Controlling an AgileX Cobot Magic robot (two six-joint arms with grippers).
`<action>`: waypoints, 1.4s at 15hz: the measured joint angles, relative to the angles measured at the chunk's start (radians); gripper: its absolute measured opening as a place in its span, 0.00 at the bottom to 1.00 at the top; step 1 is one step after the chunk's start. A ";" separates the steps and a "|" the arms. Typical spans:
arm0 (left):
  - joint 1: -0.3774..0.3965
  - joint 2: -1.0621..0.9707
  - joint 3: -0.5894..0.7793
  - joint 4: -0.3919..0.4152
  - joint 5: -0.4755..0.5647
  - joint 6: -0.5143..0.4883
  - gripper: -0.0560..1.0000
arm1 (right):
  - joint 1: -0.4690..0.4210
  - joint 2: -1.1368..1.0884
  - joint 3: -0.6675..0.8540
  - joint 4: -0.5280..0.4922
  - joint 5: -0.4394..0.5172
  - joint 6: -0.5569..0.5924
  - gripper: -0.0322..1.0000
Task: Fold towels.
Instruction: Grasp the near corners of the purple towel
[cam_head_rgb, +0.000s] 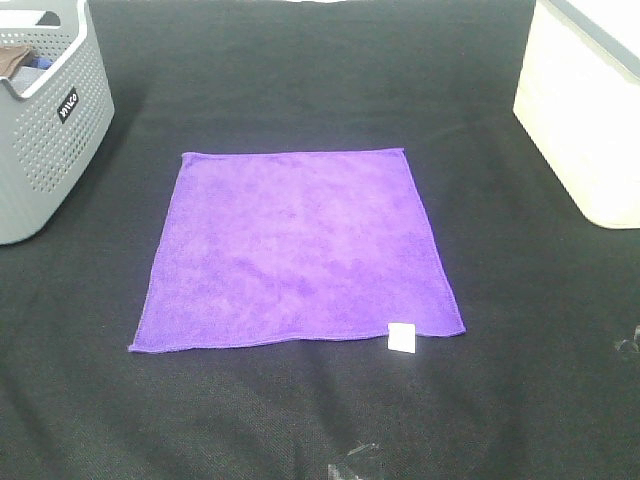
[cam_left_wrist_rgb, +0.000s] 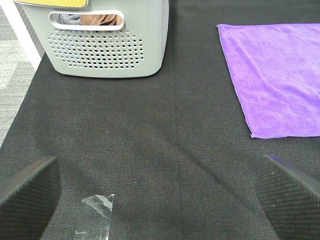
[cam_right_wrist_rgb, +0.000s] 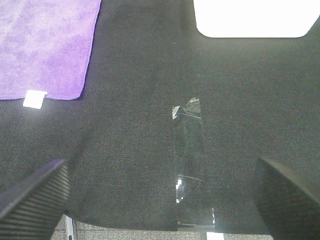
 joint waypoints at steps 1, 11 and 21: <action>0.000 0.000 0.000 0.000 0.000 0.000 0.99 | 0.000 0.000 0.000 0.000 0.000 0.000 0.96; 0.000 0.000 0.000 0.000 0.000 0.000 0.99 | 0.000 0.000 0.000 0.000 0.000 0.000 0.96; 0.000 0.000 0.000 0.000 0.000 0.000 0.99 | 0.000 0.000 0.000 0.000 0.000 0.000 0.96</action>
